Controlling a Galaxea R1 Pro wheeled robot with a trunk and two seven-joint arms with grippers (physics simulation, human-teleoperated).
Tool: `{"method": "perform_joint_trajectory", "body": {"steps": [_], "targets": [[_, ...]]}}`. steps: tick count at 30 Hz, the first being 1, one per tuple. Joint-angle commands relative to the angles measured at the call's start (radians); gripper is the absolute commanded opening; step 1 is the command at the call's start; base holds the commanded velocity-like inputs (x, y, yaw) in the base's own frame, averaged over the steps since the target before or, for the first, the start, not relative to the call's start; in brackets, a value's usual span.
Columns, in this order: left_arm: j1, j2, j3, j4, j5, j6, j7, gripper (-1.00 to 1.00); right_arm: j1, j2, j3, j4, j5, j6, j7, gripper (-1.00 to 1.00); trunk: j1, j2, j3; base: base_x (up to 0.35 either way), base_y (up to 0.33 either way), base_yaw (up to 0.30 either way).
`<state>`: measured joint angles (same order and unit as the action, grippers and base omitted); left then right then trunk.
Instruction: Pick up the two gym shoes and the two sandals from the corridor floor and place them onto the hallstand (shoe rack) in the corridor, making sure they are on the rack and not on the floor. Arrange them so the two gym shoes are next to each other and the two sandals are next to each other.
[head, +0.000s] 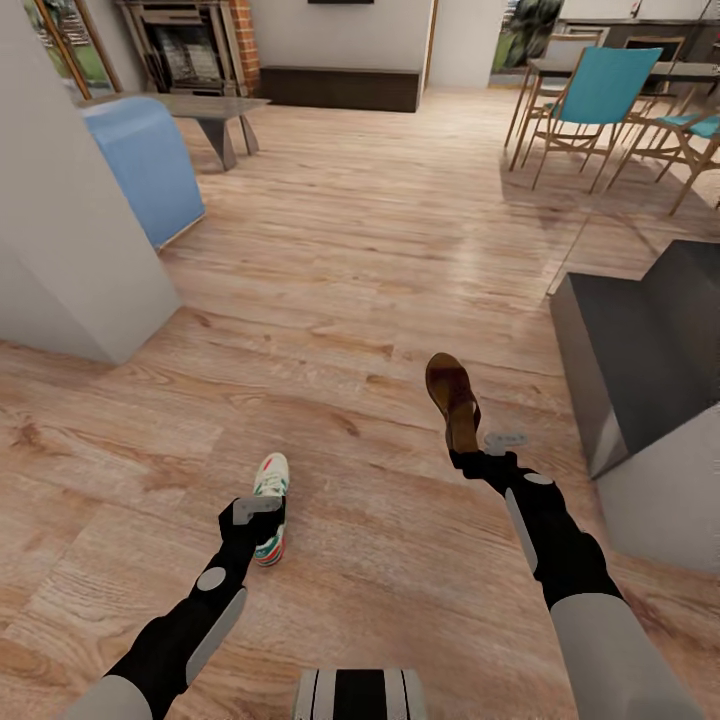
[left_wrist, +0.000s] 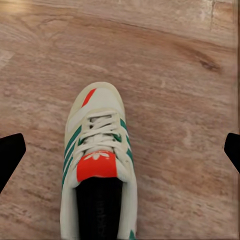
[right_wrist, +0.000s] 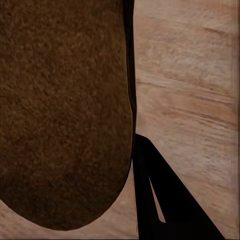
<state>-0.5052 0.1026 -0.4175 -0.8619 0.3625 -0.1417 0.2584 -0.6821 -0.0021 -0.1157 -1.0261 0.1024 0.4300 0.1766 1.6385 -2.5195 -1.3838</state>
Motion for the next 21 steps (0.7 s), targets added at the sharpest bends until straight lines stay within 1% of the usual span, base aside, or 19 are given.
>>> {"method": "perform_joint_trajectory", "body": {"steps": [1,13,17,21], "targets": [[-0.001,0.002,-0.007,0.000,0.010,-0.006,0.008,1.00,-0.001,0.001,-0.002,-0.002,0.006,0.006,0.006,-1.00,0.000,-0.001,-0.006,0.000,0.000,-0.194],[-0.001,0.001,-0.009,0.000,0.010,-0.006,0.008,1.00,-0.001,0.001,-0.002,-0.002,0.007,0.006,0.006,-1.00,0.006,-0.003,-0.066,0.000,0.000,-0.199],[-0.001,0.002,-0.008,0.000,0.010,-0.006,0.009,1.00,-0.001,0.001,-0.002,-0.002,0.007,0.006,0.006,-1.00,0.006,-0.003,-0.068,0.000,0.000,-0.061],[-0.001,0.002,-0.008,0.000,0.010,-0.006,0.009,1.00,-0.001,0.001,-0.001,-0.002,0.007,0.006,0.005,-1.00,0.006,-0.003,-0.068,0.000,0.000,0.012]]}}
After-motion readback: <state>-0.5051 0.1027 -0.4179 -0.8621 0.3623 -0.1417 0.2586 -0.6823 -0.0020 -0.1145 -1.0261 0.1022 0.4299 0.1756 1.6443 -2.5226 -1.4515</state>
